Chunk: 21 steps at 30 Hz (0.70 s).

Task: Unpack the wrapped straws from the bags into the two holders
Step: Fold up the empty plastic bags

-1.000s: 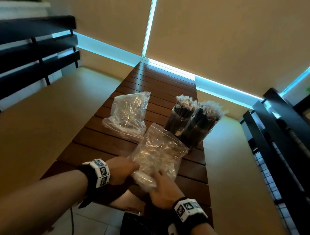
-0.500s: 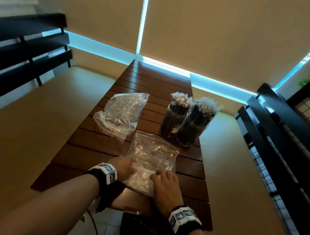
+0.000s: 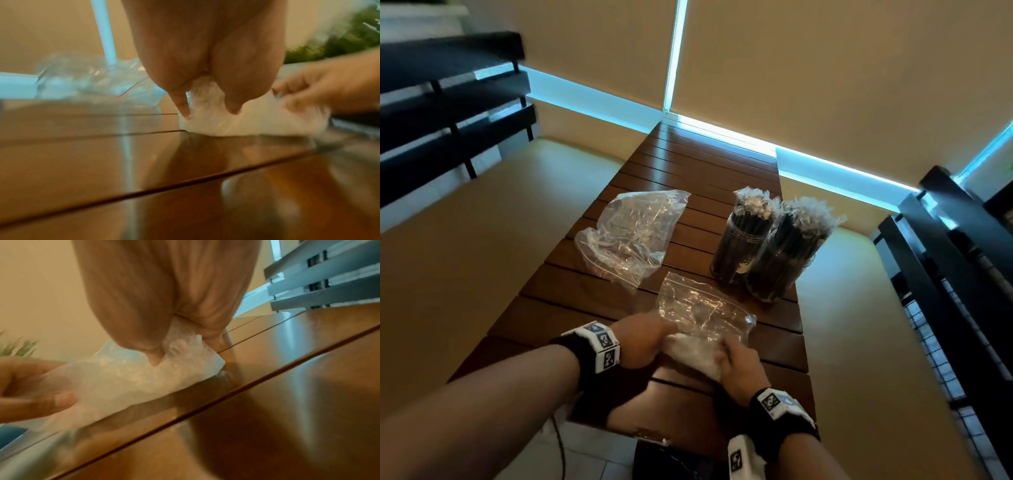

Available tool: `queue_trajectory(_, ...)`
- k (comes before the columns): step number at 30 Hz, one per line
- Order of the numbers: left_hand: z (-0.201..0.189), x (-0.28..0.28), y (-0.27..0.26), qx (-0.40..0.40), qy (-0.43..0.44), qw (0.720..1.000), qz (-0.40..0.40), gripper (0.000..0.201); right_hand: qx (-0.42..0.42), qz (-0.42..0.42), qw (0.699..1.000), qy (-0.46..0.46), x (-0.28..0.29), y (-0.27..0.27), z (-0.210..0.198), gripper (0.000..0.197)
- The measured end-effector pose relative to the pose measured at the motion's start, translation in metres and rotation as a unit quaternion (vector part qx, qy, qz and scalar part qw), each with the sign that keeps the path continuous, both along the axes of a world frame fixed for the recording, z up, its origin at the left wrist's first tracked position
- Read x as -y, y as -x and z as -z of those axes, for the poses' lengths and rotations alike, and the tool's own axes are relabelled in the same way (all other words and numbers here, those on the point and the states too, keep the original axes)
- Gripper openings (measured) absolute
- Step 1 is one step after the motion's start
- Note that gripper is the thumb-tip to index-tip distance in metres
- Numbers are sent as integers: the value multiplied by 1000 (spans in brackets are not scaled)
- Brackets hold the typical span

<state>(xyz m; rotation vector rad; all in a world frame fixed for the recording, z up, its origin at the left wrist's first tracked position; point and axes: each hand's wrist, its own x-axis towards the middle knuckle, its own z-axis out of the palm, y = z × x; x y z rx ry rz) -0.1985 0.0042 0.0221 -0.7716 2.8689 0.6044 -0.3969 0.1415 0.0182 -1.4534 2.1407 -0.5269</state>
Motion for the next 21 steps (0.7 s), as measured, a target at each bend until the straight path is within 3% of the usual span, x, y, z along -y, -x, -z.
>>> queue_trajectory(2, 1, 5, 6, -12, -47, 995, -82, 22, -8, 51, 999, 17, 12, 5, 3, 15)
queue_trajectory(3, 1, 6, 9, -12, -54, 993, -107, 18, -71, 59, 995, 34, 15, 5, 4, 28)
queue_trajectory(5, 3, 8, 17, -2, -80, 988, -134, 17, -234, -6, 969, 78, 14, -1, 3, 40)
queue_trajectory(6, 5, 8, 20, 13, -82, 987, -136, 19, -268, -74, 957, 89, 12, -7, 3, 37)
queue_trajectory(8, 7, 6, 27, 42, -51, 987, -148, 23, -263, -182, 945, 62, 7, -14, 5, 42)
queue_trajectory(11, 8, -4, 33, 27, 59, 985, -157, 34, -250, -191, 948, 52, 5, -10, 14, 39)
queue_trajectory(14, 7, -9, 26, -58, 191, 980, 17, 37, -157, -167, 970, 76, 16, -1, 9, 27)
queue_trajectory(16, 4, -1, 16, -48, 130, 989, 48, 40, -103, -142, 981, 78, 21, 8, 7, 21)
queue_trajectory(18, 5, 10, 7, -23, 41, 998, 30, 77, -80, -104, 990, 41, 27, 12, 4, 16)
queue_trajectory(19, 4, 12, 6, -17, 43, 999, 29, 85, -71, -89, 993, 15, 30, 13, 2, 16)
queue_trajectory(21, 3, 16, 6, -11, 23, 1000, 12, 77, -63, -80, 994, -33, 36, 16, -1, 20)
